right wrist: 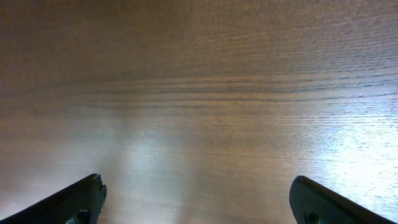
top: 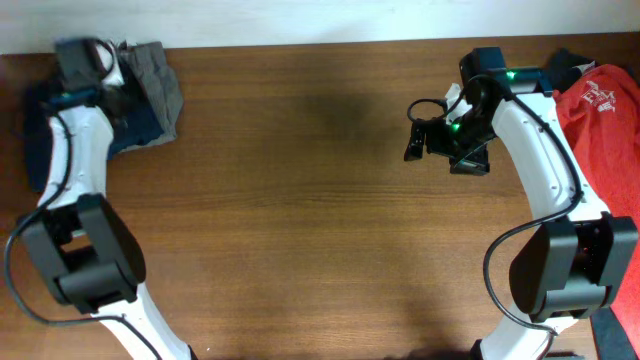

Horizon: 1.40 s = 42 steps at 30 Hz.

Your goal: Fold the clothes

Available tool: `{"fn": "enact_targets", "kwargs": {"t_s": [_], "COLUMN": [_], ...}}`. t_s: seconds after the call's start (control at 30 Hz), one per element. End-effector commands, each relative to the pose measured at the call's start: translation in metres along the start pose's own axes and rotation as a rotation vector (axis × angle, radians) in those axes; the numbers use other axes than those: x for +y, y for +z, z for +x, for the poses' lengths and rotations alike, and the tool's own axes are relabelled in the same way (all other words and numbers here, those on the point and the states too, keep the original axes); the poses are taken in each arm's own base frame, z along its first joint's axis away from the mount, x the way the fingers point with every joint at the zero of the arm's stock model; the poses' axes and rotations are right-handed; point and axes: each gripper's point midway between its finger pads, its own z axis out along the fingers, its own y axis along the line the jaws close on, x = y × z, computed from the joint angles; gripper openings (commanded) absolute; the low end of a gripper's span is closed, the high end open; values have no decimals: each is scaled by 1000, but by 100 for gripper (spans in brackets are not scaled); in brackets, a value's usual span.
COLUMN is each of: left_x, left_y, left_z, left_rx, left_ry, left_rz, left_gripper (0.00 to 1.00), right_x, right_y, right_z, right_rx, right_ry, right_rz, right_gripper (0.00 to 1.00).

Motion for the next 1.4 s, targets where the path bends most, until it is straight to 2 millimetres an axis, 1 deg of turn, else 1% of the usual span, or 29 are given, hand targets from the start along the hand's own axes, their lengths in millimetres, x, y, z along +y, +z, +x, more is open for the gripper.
{"fn": "enact_targets", "kwargs": {"t_s": [0.0,0.1,0.17,0.23,0.3,0.33,0.37,0.4,0.47,0.5,0.53,0.57,0.6,0.63,0.67,0.73,0.77,0.8,0.83,0.93,1.0,1.03,1.1,1.2,1.27,1.3,1.37], "left_x": [12,30,31,32,30,28,25,23,18,14,14,19,24,34,44,60,76,82,91,115,135,146,157,168,173,175,174], "left_y": [40,67,74,75,68,61,42,26,-5,-36,-50,-75,-82,-88,-89,-79,-58,-50,-36,0,21,34,49,63,65,64,53], "left_z": [42,61,68,70,60,52,33,19,-1,-18,-25,-38,-41,-43,-40,-23,-2,5,14,32,40,48,61,79,84,80,65], "left_rx": [40,-22,-35,-35,-62,-82,-131,-166,-219,-268,-290,-336,-351,-360,-350,-280,-202,-181,-157,-125,-128,-123,-103,-62,-52,-67,-109], "left_ry": [10,13,13,13,14,14,16,17,19,20,20,13,7,-5,-16,-32,-48,-55,-64,-90,-109,-120,-133,-147,-154,-156,-155], "left_rz": [-34,-108,-109,-109,-104,-101,-97,-94,-90,-87,-87,-117,-143,-188,-226,-262,-285,-292,-302,-327,-359,-370,-380,-392,-398,-400,-399], "left_gripper": [0,0,0,1,0,1,0,0,0,0,0,1,0,0,0,0,0,0,0,0,0,0,0,0,1,1,1], "right_x": [3,3,3,3,3,3,3,3,3,3,3,3,3,3,3,3,3,3,3,3,3,3,3,3,3,3,3], "right_y": [-12,-12,-12,-12,-12,-12,-12,-12,-12,-12,-12,-12,-12,-12,-12,-12,-12,-12,-12,-12,-12,-12,-12,-12,-12,-12,-12], "right_z": [1,1,1,1,1,2,2,1,1,1,1,1,1,1,1,1,1,1,1,1,1,1,1,0,0,0,0], "right_rx": [-30,-30,-30,-30,-30,-30,-30,-30,-30,-31,-31,-31,-31,-31,-31,-31,-31,-32,-31,-31,-30,-30,-31,-34,-34,-34,-34], "right_ry": [-17,-17,-16,-16,-16,-16,-16,-16,-16,-16,-16,-16,-16,-16,-16,-17,-17,-18,-17,-17,-17,-17,-17,-18,-18,-18,-17], "right_rz": [-12,-12,-12,-12,-12,-12,-12,-12,-12,-12,-12,-12,-12,-12,-12,-12,-13,-13,-13,-12,-12,-12,-12,-13,-13,-13,-13], "right_gripper": [99,99,99,99,99,99,99,99,99,99,99,99,99,99,99,99,99,99,99,99,99,99,99,99,99,99,99]}}
